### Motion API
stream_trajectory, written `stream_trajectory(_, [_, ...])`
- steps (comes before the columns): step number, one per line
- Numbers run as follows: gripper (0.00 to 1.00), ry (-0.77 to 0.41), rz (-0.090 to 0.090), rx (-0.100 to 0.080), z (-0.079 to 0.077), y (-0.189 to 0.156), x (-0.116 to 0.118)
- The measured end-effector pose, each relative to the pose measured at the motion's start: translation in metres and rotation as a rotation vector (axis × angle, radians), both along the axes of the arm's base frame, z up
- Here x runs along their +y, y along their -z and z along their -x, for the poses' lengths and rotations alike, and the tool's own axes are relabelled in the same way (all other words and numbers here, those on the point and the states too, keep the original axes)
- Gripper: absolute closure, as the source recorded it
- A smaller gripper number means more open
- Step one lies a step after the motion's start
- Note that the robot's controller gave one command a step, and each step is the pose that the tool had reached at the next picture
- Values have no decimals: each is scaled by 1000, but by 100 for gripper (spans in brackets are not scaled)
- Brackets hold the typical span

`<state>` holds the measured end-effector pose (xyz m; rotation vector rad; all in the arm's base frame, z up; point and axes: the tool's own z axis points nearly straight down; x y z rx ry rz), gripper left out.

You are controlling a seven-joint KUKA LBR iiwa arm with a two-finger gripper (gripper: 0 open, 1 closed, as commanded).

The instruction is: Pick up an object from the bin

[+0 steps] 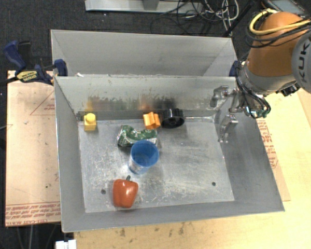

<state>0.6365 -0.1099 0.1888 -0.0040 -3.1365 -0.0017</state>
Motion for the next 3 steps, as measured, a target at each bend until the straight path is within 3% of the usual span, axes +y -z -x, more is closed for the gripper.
stream_trajectory(1, [0,-2,1,-7,-2,-5,0])
stream_trajectory(2, [0,86,0,-14,13,10,-6])
stream_trajectory(3, [0,191,1,-2,14,15,-8])
